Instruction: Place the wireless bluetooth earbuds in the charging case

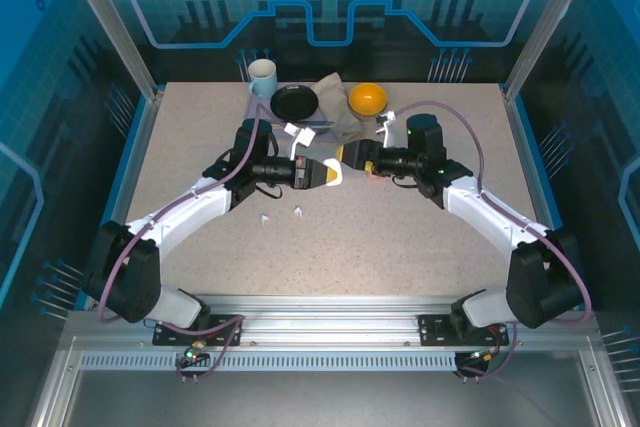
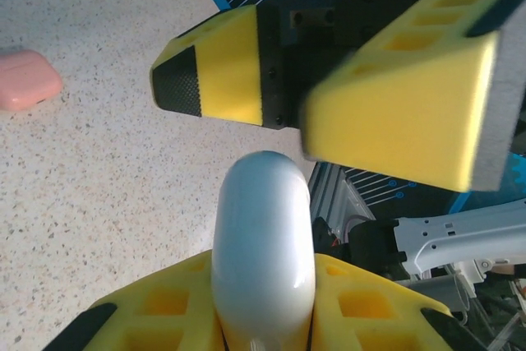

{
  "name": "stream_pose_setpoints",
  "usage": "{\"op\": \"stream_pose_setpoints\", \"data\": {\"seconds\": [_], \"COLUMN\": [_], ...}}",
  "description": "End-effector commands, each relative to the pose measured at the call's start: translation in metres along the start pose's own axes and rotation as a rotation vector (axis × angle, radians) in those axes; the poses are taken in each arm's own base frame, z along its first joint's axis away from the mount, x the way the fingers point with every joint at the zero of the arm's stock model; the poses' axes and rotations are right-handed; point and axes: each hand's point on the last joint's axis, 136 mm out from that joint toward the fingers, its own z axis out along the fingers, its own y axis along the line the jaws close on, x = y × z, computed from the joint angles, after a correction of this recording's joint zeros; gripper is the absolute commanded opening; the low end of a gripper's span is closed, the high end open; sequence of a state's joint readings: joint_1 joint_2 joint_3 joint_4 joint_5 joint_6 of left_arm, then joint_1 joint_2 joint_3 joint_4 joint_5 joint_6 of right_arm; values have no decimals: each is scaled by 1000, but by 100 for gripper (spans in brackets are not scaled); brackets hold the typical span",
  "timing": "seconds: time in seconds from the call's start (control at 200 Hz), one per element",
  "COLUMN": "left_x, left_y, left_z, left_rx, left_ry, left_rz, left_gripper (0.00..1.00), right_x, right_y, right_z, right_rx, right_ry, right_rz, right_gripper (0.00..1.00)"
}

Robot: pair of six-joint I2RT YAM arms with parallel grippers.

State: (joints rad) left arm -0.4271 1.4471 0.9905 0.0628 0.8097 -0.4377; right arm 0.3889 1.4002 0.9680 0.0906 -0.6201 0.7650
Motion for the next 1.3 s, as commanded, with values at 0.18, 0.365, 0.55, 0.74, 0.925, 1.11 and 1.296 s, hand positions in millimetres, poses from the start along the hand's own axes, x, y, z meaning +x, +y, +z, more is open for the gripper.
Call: {"op": "stream_pose_setpoints", "data": {"seconds": [0.18,0.365,0.55,0.74,0.925,1.11,1.296], "left_x": [-11,-19,-21,-23,-26,-28,-26], "left_y": [-10,-10,-10,-8,-15,-21,-18], "left_z": [-10,-10,-8,-6,-10,-15,-15], "left_rx": [7,13,16,21,31,37,33], "left_ry": [-19,-38,-32,-30,-34,-45,-43], "left_rz": [44,46,45,45,60,70,64], "left_gripper": [11,11,11,11,10,10,10], "right_x": [22,34,37,39,41,33,26], "right_y": [12,-5,-8,-7,-51,-82,-55], "right_z": [-4,0,8,16,13,-4,-19], "right_rx": [-51,-15,-24,-4,102,149,109], "right_ry": [26,45,66,95,66,2,-18], "right_rz": [-54,-24,-12,-27,58,144,100], "right_gripper": [77,75,73,73,68,65,65]}}
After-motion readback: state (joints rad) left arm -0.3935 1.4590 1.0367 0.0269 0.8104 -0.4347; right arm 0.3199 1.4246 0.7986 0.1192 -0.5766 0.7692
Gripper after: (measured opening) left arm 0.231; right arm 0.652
